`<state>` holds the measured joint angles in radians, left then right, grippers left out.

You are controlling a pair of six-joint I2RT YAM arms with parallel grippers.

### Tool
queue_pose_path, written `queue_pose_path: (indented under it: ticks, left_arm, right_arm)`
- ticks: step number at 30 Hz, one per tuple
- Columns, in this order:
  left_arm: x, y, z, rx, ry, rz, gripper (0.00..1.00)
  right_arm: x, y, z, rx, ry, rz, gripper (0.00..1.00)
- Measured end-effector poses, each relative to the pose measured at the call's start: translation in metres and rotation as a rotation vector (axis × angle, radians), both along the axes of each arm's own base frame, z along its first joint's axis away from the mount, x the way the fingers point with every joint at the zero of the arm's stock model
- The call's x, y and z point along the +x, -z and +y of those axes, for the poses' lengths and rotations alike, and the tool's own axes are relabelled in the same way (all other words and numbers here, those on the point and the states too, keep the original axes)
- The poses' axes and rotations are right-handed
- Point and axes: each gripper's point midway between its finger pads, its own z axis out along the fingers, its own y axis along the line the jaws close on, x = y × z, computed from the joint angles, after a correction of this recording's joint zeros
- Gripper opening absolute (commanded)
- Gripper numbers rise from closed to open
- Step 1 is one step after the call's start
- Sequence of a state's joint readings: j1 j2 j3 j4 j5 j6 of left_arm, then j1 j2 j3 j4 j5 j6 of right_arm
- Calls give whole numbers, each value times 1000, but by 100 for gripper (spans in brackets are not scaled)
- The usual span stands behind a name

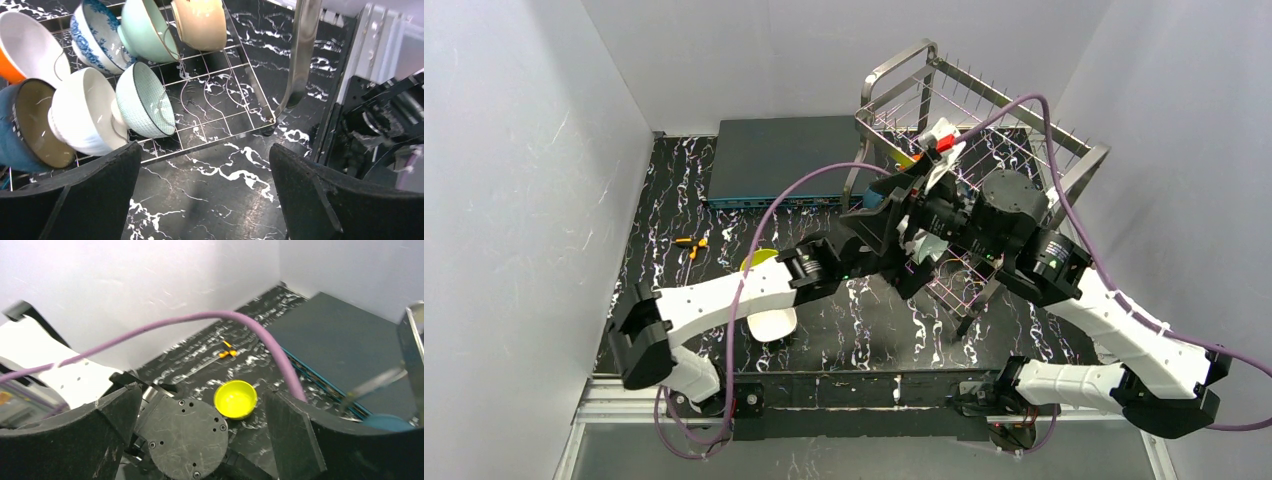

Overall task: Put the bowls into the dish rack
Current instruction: Place the bowl in the dish rack.

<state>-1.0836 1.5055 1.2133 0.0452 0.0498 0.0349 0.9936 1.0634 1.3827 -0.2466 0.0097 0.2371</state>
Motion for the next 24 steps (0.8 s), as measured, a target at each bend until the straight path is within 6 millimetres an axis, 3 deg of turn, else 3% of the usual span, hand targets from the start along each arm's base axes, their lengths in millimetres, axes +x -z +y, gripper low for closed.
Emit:
queue_pose_path:
  ticks: [3, 11, 15, 20, 24]
  left_arm:
    - [-9, -11, 14, -60, -22, 24, 98]
    - [-25, 20, 50, -54, -110, 139, 98]
    - [-29, 6, 61, -103, -147, 162, 98]
    - [-33, -15, 75, -178, -179, 161, 98]
    - [-33, -20, 79, -195, -201, 164, 98]
  right_arm:
    - [-10, -28, 8, 84, -54, 13, 99]
    - [-9, -82, 10, 253, -45, 56, 99]
    - [-11, -109, 4, 336, -39, 76, 99]
    - [-16, -123, -4, 385, -48, 85, 99]
    - [-23, -140, -9, 418, -70, 69, 99]
